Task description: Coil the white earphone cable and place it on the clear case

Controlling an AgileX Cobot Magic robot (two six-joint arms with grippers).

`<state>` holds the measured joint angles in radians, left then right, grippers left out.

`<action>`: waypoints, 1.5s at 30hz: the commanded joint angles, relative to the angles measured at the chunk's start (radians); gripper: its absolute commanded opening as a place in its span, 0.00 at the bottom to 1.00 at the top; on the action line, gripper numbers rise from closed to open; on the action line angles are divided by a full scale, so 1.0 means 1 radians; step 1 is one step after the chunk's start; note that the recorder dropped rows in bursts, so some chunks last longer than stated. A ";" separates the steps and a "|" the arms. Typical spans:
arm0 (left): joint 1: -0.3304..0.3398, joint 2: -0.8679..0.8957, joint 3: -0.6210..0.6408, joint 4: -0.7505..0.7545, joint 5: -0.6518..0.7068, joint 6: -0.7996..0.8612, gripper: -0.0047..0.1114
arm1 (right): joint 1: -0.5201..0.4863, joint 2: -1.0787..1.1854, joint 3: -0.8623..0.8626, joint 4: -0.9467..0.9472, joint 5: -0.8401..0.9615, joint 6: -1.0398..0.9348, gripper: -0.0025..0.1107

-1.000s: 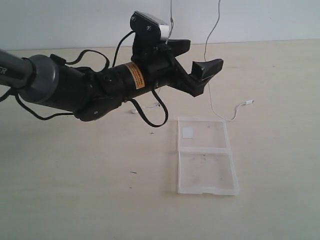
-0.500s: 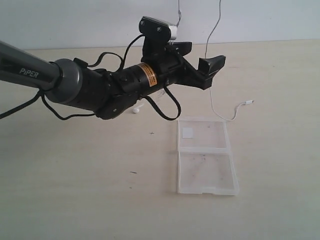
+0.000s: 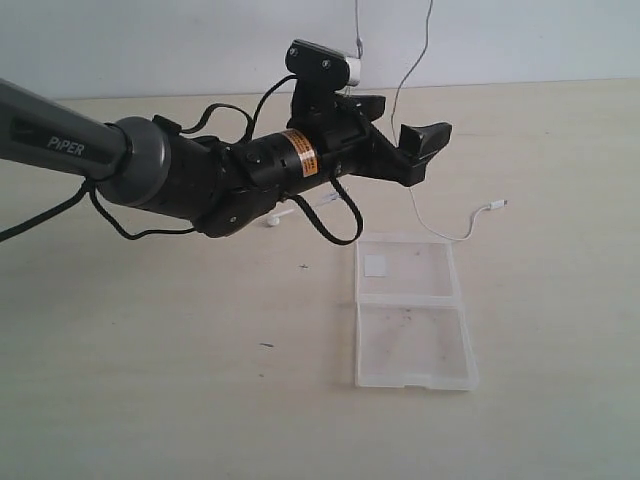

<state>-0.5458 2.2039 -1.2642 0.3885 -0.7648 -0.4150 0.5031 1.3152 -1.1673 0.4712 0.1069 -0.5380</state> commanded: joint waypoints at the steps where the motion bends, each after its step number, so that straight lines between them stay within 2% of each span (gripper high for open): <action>1: -0.002 0.004 -0.007 -0.006 0.003 -0.012 0.78 | -0.003 -0.001 0.000 0.000 -0.019 -0.010 0.02; 21: -0.002 0.004 -0.007 -0.070 -0.010 -0.012 0.78 | -0.003 -0.005 0.006 0.012 -0.075 -0.007 0.02; 23: -0.002 0.004 -0.007 -0.094 -0.014 -0.012 0.71 | -0.003 -0.007 0.010 0.012 -0.075 -0.007 0.02; 27: -0.002 0.004 -0.007 -0.087 -0.027 -0.012 0.47 | -0.003 -0.007 0.010 0.021 -0.075 -0.007 0.02; 30: -0.002 0.004 -0.007 -0.040 -0.051 -0.012 0.37 | -0.003 -0.007 0.010 0.021 -0.075 -0.007 0.02; 34: -0.002 0.004 -0.007 0.013 -0.089 -0.012 0.37 | -0.003 -0.007 0.010 0.024 -0.075 -0.007 0.02; 45: -0.002 0.004 -0.009 -0.009 -0.112 -0.009 0.37 | -0.003 -0.005 0.010 0.024 -0.072 -0.007 0.02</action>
<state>-0.5458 2.2039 -1.2642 0.3927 -0.8632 -0.4218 0.5031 1.3152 -1.1600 0.4910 0.0429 -0.5402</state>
